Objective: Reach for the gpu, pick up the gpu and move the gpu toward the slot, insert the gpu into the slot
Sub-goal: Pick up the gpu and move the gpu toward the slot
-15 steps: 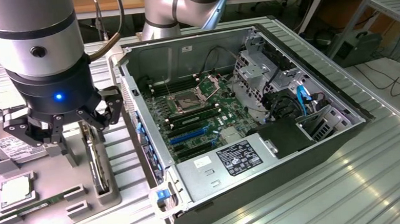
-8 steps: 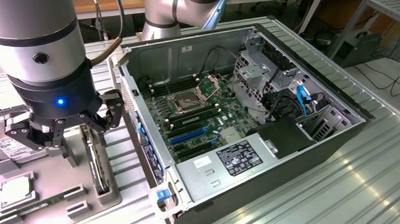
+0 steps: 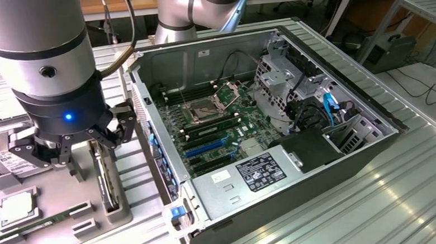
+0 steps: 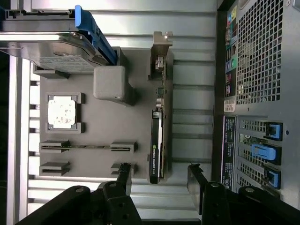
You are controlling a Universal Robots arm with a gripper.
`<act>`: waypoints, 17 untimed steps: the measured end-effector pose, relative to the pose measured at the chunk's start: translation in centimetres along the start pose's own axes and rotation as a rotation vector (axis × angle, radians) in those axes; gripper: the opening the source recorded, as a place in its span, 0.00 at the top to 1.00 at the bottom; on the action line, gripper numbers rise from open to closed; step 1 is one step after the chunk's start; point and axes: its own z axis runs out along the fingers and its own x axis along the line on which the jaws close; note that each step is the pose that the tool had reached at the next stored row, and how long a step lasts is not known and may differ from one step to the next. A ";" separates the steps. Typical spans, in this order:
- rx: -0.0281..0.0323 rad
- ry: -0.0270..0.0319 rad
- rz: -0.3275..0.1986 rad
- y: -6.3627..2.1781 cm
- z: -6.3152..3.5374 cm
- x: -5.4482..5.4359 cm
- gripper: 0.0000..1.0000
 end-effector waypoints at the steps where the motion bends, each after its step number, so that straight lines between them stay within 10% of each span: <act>1: 0.0000 0.0001 0.000 -0.03 0.08 0.0 0.40; 17: -0.0028 0.0000 0.000 -0.69 1.16 0.0 0.40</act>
